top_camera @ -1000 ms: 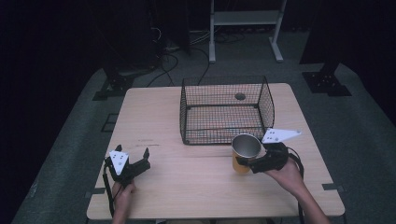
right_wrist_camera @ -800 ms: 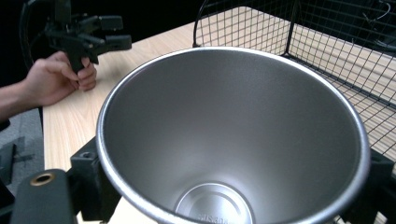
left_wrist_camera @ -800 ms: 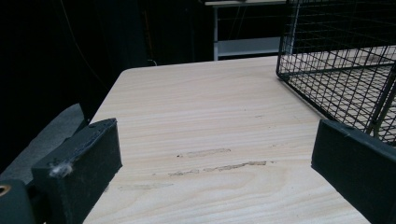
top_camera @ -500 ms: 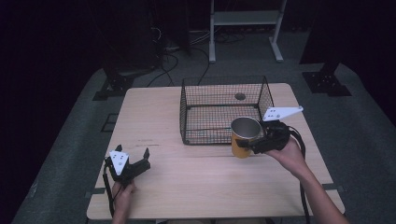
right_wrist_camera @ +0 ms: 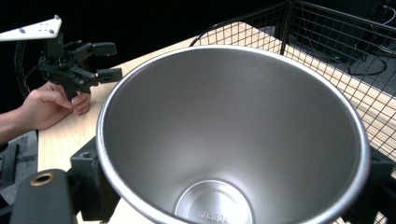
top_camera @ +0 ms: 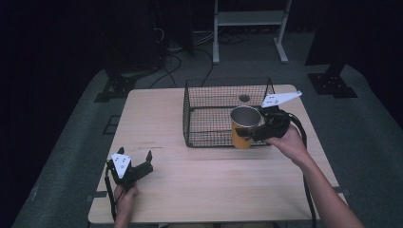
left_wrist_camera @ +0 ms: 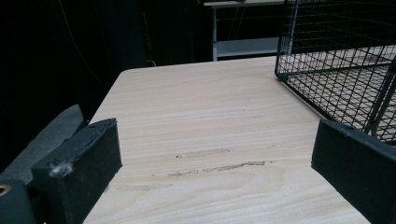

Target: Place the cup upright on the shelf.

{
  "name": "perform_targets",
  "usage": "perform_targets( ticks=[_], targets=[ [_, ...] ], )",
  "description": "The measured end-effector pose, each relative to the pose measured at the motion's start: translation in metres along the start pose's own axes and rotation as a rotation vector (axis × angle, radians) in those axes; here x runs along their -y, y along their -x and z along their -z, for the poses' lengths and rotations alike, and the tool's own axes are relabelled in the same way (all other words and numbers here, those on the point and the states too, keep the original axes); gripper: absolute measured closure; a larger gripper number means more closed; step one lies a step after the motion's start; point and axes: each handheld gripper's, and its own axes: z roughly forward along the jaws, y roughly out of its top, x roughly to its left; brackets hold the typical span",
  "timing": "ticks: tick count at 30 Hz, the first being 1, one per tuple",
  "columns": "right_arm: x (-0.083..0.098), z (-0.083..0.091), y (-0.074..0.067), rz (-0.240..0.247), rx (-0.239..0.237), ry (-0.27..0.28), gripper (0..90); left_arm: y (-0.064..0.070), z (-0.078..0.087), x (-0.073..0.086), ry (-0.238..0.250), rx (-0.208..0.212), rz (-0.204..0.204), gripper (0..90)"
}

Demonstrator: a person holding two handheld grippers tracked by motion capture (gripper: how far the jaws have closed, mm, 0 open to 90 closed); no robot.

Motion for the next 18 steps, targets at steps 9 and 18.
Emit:
perform_targets(
  ticks=[9,18],
  targets=[
    [-0.014,-0.003,0.009,-0.004,0.014,-0.004,13.3,0.0,0.0,0.0,0.001,0.0,0.003,0.8],
    [-0.035,-0.012,0.02,0.003,0.03,-0.017,13.3,0.0,0.0,0.0,0.0,0.001,0.0,0.8]
  ],
)
